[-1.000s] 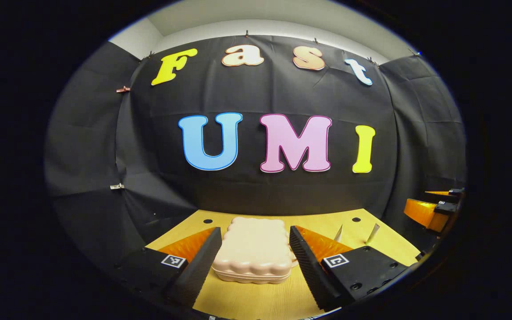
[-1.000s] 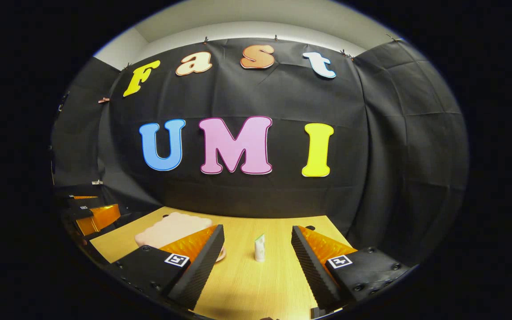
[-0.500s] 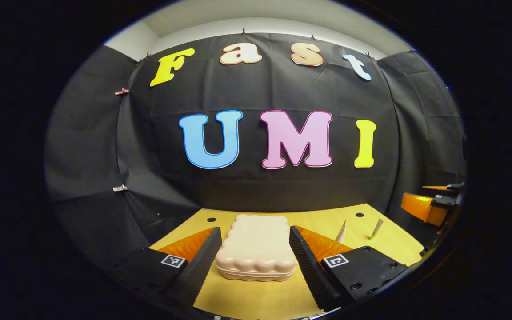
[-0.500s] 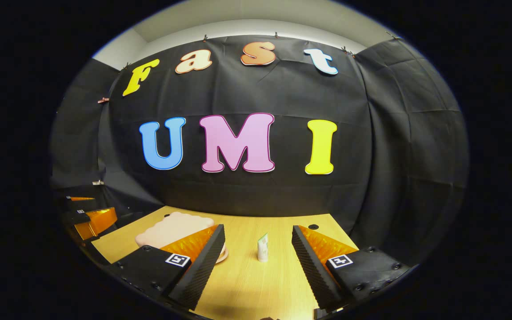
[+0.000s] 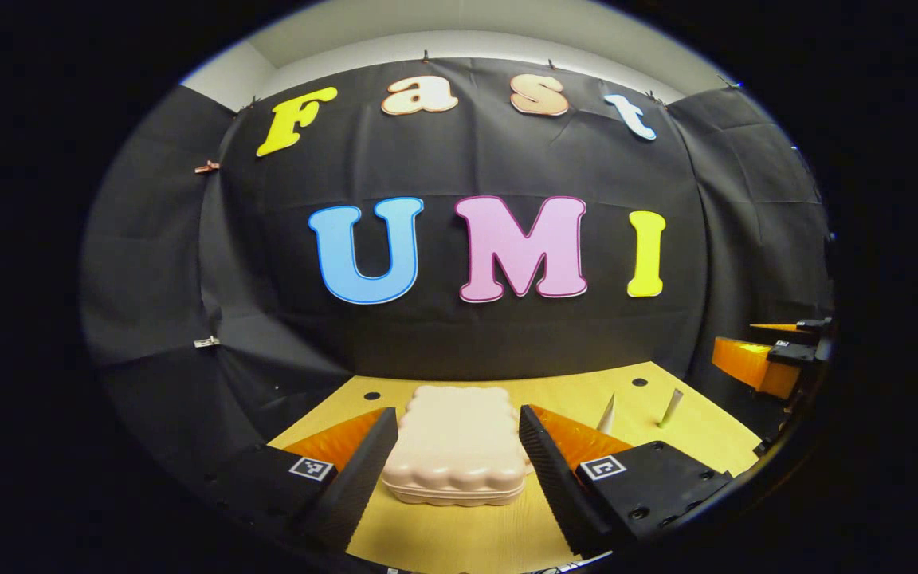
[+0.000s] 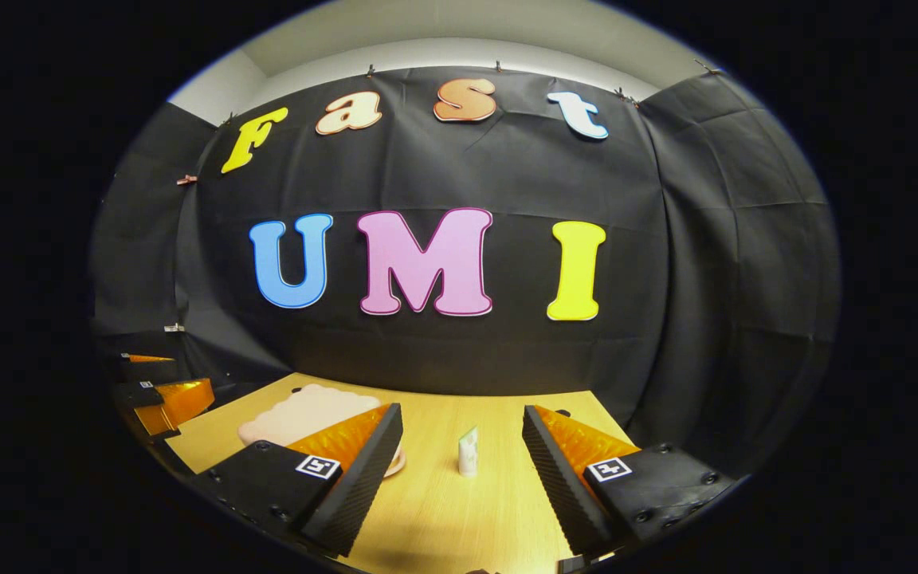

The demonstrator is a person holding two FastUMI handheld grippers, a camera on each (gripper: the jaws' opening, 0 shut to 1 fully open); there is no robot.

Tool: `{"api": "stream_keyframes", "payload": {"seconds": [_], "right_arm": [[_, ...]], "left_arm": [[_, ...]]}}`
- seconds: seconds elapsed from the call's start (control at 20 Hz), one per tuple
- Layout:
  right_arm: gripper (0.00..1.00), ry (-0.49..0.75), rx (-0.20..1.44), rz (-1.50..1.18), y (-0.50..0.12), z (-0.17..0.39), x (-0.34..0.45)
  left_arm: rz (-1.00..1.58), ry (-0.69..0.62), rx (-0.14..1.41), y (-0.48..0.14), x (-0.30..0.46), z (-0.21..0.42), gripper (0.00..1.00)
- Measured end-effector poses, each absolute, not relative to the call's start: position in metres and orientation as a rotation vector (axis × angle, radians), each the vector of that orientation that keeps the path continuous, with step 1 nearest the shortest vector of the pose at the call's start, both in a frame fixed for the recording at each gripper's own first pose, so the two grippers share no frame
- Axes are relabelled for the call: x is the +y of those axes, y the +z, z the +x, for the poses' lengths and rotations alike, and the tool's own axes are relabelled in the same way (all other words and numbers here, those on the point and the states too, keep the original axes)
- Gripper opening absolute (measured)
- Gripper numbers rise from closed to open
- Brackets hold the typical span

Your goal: First open the suitcase, pack the skin care products into it, and then close the suitcase.

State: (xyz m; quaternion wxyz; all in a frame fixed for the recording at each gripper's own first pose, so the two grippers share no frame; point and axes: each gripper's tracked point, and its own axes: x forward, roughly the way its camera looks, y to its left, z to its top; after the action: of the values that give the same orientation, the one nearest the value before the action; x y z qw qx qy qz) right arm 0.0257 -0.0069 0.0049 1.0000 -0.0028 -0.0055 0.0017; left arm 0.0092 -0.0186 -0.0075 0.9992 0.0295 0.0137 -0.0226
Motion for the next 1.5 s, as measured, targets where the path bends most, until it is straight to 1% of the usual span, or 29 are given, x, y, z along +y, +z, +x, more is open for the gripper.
{"api": "stream_keyframes", "payload": {"seconds": [0.25, 0.5, 0.65, 1.0, 1.1, 1.15, 1.2, 1.35, 1.45, 1.5], "right_arm": [[0.96, -0.013, 0.003, 0.013, 0.002, 0.037, -0.024], [0.96, -0.014, 0.002, -0.012, -0.001, 0.050, -0.040], [0.96, -0.017, 0.011, -0.001, -0.005, 0.065, -0.053], [0.96, -0.027, 0.069, -0.021, -0.048, 0.086, -0.079], [0.96, -0.013, 0.102, -0.020, -0.066, 0.087, -0.079], [0.96, -0.004, 0.120, -0.022, -0.074, 0.088, -0.078], [0.96, 0.003, 0.139, -0.024, -0.081, 0.091, -0.078], [0.96, 0.011, 0.165, 0.001, -0.090, 0.094, -0.081], [0.96, 0.017, 0.176, 0.016, -0.093, 0.098, -0.082], [0.96, 0.020, 0.179, 0.017, -0.096, 0.100, -0.081]], "left_arm": [[0.042, -0.085, 0.047, -0.010, -0.041, 0.030, 0.96], [0.048, -0.158, 0.111, -0.033, -0.084, 0.071, 0.96], [0.075, -0.206, 0.169, -0.056, -0.115, 0.108, 0.96], [0.143, -0.234, 0.352, -0.141, -0.166, 0.201, 0.97], [0.153, -0.245, 0.395, -0.165, -0.183, 0.223, 0.95], [0.156, -0.250, 0.424, -0.180, -0.191, 0.231, 0.91], [0.174, -0.252, 0.453, -0.193, -0.196, 0.239, 0.89], [0.265, -0.195, 0.513, -0.228, -0.188, 0.264, 0.85], [0.269, -0.168, 0.553, -0.246, -0.185, 0.271, 0.81], [0.271, -0.149, 0.570, -0.251, -0.182, 0.274, 0.80]]}}
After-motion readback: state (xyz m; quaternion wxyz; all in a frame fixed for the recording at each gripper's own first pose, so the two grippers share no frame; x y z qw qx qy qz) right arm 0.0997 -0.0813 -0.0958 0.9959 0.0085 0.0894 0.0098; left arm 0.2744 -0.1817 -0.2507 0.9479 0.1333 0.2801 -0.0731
